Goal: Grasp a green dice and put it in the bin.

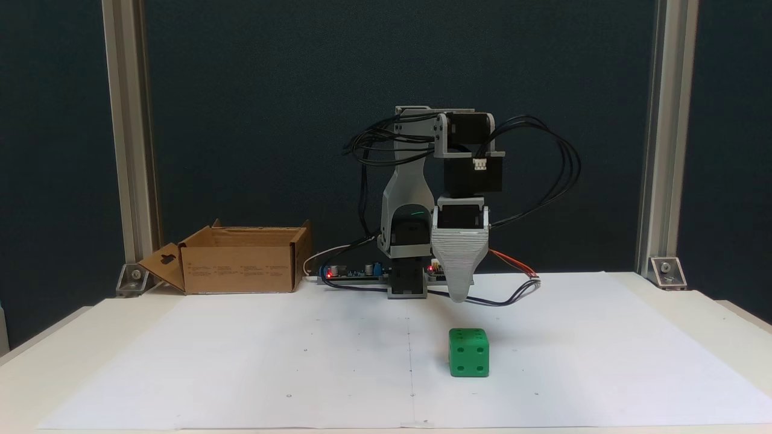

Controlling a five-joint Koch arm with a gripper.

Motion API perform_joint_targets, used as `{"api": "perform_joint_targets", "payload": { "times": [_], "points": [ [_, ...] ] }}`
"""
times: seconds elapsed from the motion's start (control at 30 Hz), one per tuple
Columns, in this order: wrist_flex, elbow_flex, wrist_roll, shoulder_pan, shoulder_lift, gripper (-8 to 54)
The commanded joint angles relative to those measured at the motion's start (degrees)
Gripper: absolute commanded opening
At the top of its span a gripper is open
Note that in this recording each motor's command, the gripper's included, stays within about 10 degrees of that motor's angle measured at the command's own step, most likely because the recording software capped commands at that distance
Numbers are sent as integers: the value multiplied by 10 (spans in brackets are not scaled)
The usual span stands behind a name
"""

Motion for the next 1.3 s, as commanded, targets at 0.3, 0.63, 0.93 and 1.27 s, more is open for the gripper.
{"api": "perform_joint_targets", "payload": {
  "times": [0.3,0.63,0.93,1.27],
  "points": [
    [-8,-20,33,2,-9,439],
    [-65,29,34,1,-22,438],
    [-84,50,33,-2,-46,436],
    [-124,55,33,-4,-83,431]
  ]
}}
